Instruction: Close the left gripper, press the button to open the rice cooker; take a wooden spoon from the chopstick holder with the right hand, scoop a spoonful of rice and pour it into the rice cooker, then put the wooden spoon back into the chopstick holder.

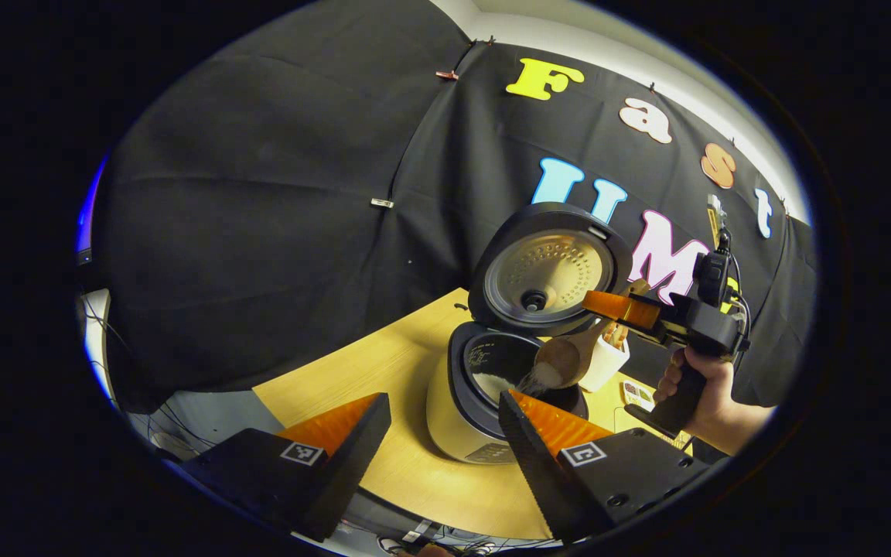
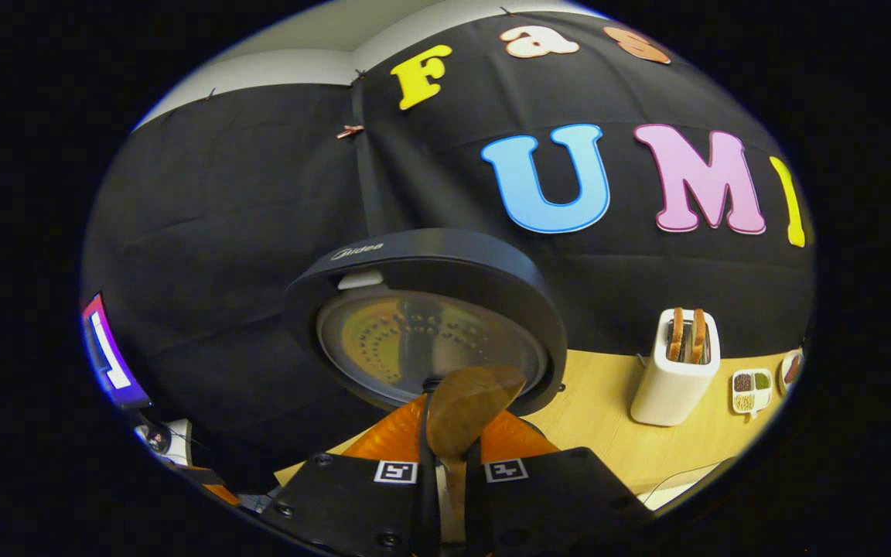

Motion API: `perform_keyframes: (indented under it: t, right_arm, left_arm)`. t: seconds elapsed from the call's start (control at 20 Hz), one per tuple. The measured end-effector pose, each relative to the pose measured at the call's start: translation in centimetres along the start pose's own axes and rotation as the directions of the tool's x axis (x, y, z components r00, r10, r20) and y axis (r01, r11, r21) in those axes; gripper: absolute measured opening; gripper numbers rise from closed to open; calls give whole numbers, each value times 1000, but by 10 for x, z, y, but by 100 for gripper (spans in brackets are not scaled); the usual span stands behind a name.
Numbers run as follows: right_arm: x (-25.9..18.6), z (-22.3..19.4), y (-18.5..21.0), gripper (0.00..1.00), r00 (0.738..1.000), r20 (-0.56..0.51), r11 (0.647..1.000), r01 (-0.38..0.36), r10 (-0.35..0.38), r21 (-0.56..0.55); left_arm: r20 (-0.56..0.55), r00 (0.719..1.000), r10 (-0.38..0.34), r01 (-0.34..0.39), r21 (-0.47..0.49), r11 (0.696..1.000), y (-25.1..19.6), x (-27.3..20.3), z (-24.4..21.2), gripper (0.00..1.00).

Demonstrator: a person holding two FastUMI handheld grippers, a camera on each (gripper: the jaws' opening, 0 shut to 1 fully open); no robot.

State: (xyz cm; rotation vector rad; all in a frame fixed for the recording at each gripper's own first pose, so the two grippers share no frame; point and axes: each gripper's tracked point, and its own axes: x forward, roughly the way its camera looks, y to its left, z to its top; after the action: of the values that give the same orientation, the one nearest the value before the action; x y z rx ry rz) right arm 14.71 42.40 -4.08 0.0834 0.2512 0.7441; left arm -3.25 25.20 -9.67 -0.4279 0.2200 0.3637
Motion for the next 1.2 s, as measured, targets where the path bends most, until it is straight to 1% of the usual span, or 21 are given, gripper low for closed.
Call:
perform_keyframes:
  t: [0.05,0.1,0.15,0.2,0.3,0.4,0.5,0.7,0.85,0.95,1.0,1.05,1.1,1.2]
  right_arm:
    - [-1,-1,5,17,1000,-3,999,-18,18,-45]
    - [-2,-3,11,17,999,-8,995,-41,40,-94]
    - [-3,-7,17,12,998,-11,986,-64,63,-152]
    - [-3,-12,27,17,996,-16,972,-87,85,-216]
    - [-4,-24,43,17,991,-37,936,-134,129,-325]
    - [-9,-39,57,17,984,-77,914,-178,161,-364]
    - [-8,-45,58,17,982,-93,913,-188,165,-363]
    - [-10,-28,50,17,988,-60,949,-155,144,-275]
    - [-19,-8,33,17,993,-24,980,-116,114,-160]
    - [-26,7,16,17,997,5,995,-83,83,-61]
    - [-32,15,7,17,998,17,998,-63,63,-9]
    - [-38,23,-5,17,999,32,998,-41,39,44]
    - [-45,33,-17,17,999,51,995,-19,14,98]
    - [-63,49,-44,17,996,82,981,25,-41,194]
  left_arm:
    - [0,1000,1,-1,-2,1000,0,1,-1,95]
    - [1,1000,3,-3,-1,1000,0,1,0,95]
    - [2,1000,5,-5,0,1000,1,1,0,95]
    - [3,1000,7,-7,0,1000,2,1,1,95]
    - [4,1000,10,-10,-4,1000,3,1,1,95]
    - [9,1000,15,-15,-2,1000,5,1,2,95]
    - [15,1000,18,-18,4,1000,5,0,2,96]
    - [21,1000,23,-23,5,1000,6,-1,3,95]
    - [25,1000,16,-16,6,1000,2,-6,0,95]
    - [28,1000,6,-6,16,1000,-6,-7,0,95]
    - [30,1000,0,0,22,1000,-10,-7,0,95]
    - [32,999,-9,8,28,1000,-16,-6,1,92]
    - [34,999,-17,16,34,999,-22,-6,2,95]
    - [35,999,-36,35,44,998,-35,-8,1,95]
